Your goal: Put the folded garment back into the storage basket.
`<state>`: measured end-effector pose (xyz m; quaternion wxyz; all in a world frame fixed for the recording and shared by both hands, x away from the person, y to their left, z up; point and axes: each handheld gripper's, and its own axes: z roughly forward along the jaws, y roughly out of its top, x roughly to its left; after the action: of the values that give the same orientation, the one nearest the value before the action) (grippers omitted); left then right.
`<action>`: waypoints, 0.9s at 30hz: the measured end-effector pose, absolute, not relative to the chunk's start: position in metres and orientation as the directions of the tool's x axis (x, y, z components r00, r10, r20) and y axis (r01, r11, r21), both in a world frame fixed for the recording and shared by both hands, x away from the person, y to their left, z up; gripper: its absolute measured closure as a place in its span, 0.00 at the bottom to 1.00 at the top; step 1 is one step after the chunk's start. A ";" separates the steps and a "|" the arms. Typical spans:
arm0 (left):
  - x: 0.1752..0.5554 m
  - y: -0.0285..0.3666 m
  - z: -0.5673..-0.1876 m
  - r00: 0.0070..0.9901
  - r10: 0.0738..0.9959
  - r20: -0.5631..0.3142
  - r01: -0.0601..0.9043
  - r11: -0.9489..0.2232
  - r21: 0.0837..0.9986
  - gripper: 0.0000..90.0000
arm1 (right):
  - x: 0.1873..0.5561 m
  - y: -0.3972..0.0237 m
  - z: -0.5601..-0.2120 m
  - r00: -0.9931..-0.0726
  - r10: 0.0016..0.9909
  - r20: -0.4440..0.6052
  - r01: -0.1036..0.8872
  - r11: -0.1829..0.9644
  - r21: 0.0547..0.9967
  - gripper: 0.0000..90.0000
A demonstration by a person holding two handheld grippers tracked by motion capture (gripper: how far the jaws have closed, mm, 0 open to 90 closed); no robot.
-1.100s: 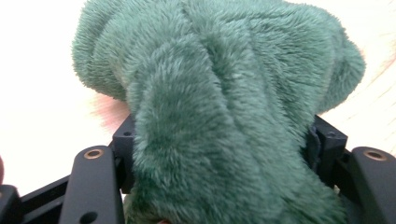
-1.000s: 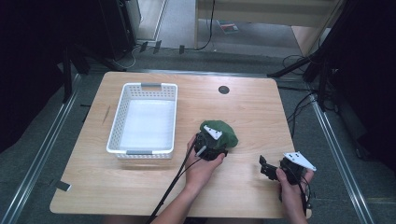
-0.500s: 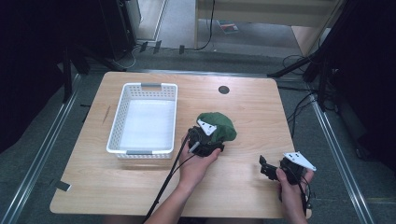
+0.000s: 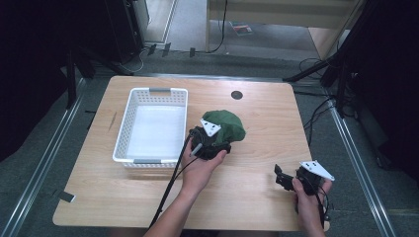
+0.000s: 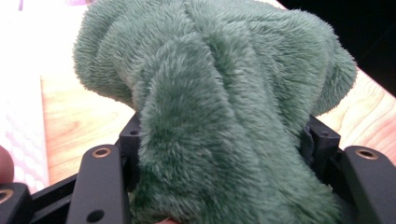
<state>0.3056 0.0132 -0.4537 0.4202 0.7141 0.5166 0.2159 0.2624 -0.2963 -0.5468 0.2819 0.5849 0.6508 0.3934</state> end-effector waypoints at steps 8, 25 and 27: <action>0.306 0.032 -0.441 0.358 0.926 -0.124 0.538 -0.096 0.838 0.42 | 0.262 -0.296 -0.547 -0.158 0.983 0.090 0.536 0.009 0.844 0.01; 0.309 0.076 -0.419 0.299 0.944 -0.142 0.509 -0.032 0.860 0.42 | 0.262 -0.296 -0.547 -0.156 0.984 0.089 0.537 0.009 0.844 0.01; 0.310 0.082 -0.417 0.291 0.946 -0.139 0.504 -0.028 0.863 0.42 | 0.262 -0.296 -0.547 -0.155 0.984 0.088 0.536 0.010 0.844 0.01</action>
<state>0.3097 0.0820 -0.4169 0.4410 0.6717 0.5398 0.2508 0.2621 -0.2959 -0.5467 0.2852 0.5840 0.6507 0.3927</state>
